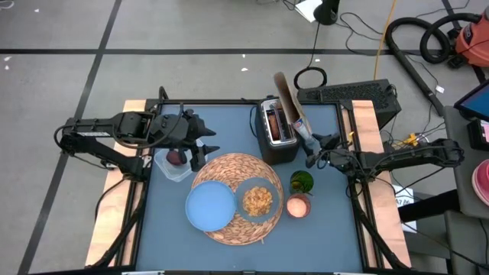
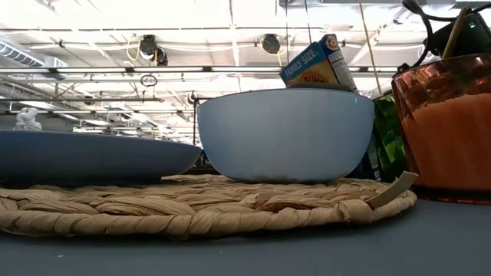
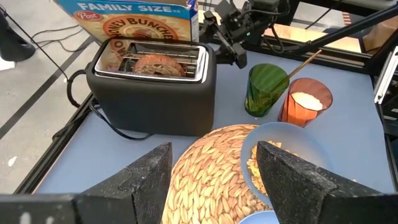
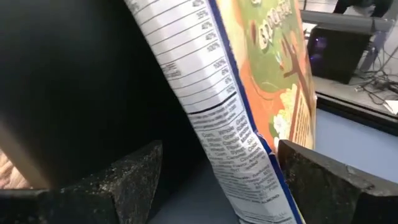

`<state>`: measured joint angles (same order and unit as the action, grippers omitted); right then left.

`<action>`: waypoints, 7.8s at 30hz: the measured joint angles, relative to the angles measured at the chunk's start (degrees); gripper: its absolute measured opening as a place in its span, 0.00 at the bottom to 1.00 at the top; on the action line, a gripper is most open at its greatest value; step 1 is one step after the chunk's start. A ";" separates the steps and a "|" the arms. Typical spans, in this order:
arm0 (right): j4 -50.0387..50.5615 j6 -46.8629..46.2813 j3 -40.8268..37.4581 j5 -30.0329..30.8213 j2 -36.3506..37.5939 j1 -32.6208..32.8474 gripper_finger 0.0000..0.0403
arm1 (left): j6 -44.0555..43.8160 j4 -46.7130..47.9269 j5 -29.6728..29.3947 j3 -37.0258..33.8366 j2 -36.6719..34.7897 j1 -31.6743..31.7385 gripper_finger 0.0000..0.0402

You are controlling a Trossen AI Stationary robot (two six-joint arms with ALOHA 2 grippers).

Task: Arrange a breakfast setting
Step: Put the toasted bread on the blue plate

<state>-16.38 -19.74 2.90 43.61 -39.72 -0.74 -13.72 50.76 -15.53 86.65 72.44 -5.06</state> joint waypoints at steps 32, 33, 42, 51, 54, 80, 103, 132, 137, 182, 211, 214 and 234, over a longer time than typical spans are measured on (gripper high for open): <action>3.15 8.14 3.23 -5.16 9.23 -0.03 0.78 | -4.83 -0.35 0.02 0.00 0.00 -0.17 0.60; 3.13 8.96 3.23 -5.17 9.87 -0.03 0.78 | -4.83 -0.88 0.02 0.00 0.17 -0.16 0.60; 3.17 11.49 3.25 -13.73 15.23 -0.01 0.78 | -5.16 -2.57 0.02 -0.10 3.26 -0.68 0.60; 2.91 14.44 3.27 -13.92 18.90 0.01 0.78 | -5.53 -7.29 0.66 -0.19 7.74 -2.71 0.60; 2.47 16.07 3.27 -14.12 19.56 0.01 0.78 | -5.55 -12.55 0.68 0.11 9.49 -3.00 0.60; -23.78 33.73 3.36 -24.39 22.66 0.23 0.78 | -18.44 -42.04 -13.13 -0.02 25.36 4.38 0.60; -23.63 34.16 3.32 -24.26 22.61 0.23 0.78 | -23.20 -47.95 -12.90 0.00 36.94 11.92 0.59; -23.23 34.16 3.25 -24.25 22.60 0.23 0.78 | -27.15 -48.38 -13.09 0.04 39.56 11.47 0.59; -23.08 34.16 3.25 -24.26 22.61 0.23 0.78 | -27.39 -48.30 -13.16 0.04 39.56 11.52 0.59; -23.02 34.40 3.25 -24.26 22.60 0.23 0.78 | -27.13 -50.90 -13.03 -0.07 39.23 11.52 0.24; -22.75 34.40 3.27 -24.24 22.61 0.21 0.78 | -21.82 -43.55 -12.92 -0.02 25.41 11.61 0.24; -22.71 34.41 3.27 -24.22 22.61 0.23 0.78 | -20.61 -39.67 -12.08 -0.04 22.51 11.36 0.24; -22.58 34.42 3.27 -24.24 22.59 0.22 0.78 | -15.96 -17.37 -5.01 0.02 7.42 0.48 0.24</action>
<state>-38.96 14.68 6.17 19.38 -17.12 -0.52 -29.67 33.39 -20.53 86.67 79.86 -4.58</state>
